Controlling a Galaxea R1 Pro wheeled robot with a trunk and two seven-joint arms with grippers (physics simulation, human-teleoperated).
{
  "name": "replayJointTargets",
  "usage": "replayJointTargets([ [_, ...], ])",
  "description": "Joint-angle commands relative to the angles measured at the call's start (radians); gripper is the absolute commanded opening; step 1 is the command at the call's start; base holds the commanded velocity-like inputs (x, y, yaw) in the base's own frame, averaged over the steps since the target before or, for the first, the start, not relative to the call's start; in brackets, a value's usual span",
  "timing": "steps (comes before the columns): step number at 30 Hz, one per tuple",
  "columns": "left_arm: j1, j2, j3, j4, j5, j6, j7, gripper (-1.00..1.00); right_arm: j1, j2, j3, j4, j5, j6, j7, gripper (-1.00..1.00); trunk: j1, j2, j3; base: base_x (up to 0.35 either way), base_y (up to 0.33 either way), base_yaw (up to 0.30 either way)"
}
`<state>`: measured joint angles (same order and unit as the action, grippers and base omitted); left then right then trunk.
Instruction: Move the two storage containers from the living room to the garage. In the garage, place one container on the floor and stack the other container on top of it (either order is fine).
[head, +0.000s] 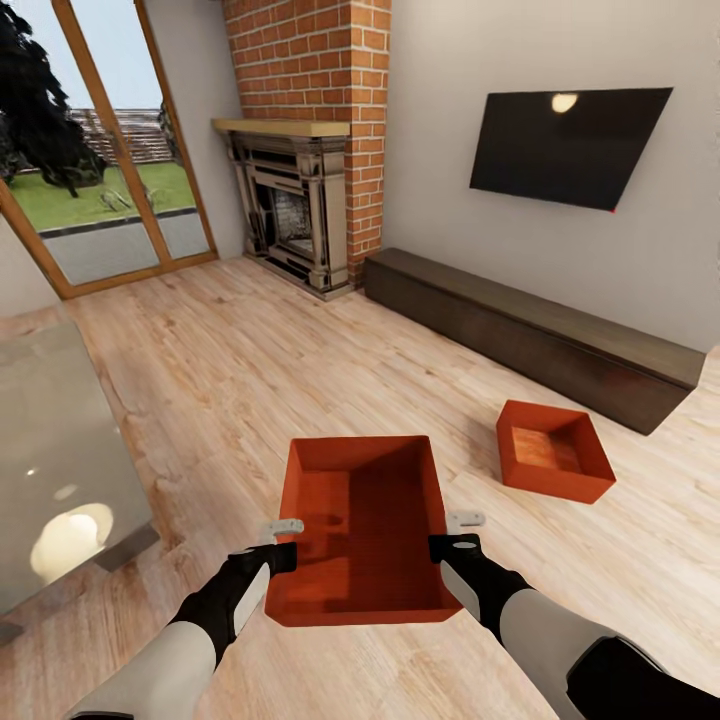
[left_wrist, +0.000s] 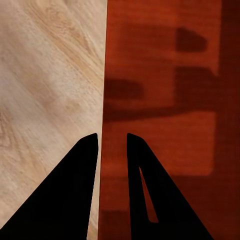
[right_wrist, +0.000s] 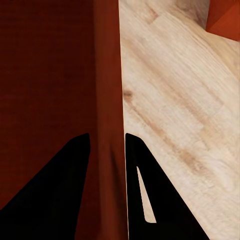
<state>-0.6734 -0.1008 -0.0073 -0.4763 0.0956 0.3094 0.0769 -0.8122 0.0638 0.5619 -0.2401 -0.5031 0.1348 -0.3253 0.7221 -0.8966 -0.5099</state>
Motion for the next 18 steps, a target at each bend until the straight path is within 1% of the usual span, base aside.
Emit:
replayJointTargets([
  [1,0.000,0.001,0.003,-0.002,-0.019,0.008,0.014,-1.00,-0.001,-0.002,0.004,-0.001,0.011,0.008,-0.015,-1.00,-0.004,0.007,0.004,0.000,0.000,0.000],
  [18,0.000,0.001,0.003,-0.002,-0.019,0.008,0.013,-1.00,-0.001,-0.002,0.004,-0.001,0.011,0.008,-0.015,-1.00,-0.069,0.126,0.084,0.000,0.000,0.000],
])
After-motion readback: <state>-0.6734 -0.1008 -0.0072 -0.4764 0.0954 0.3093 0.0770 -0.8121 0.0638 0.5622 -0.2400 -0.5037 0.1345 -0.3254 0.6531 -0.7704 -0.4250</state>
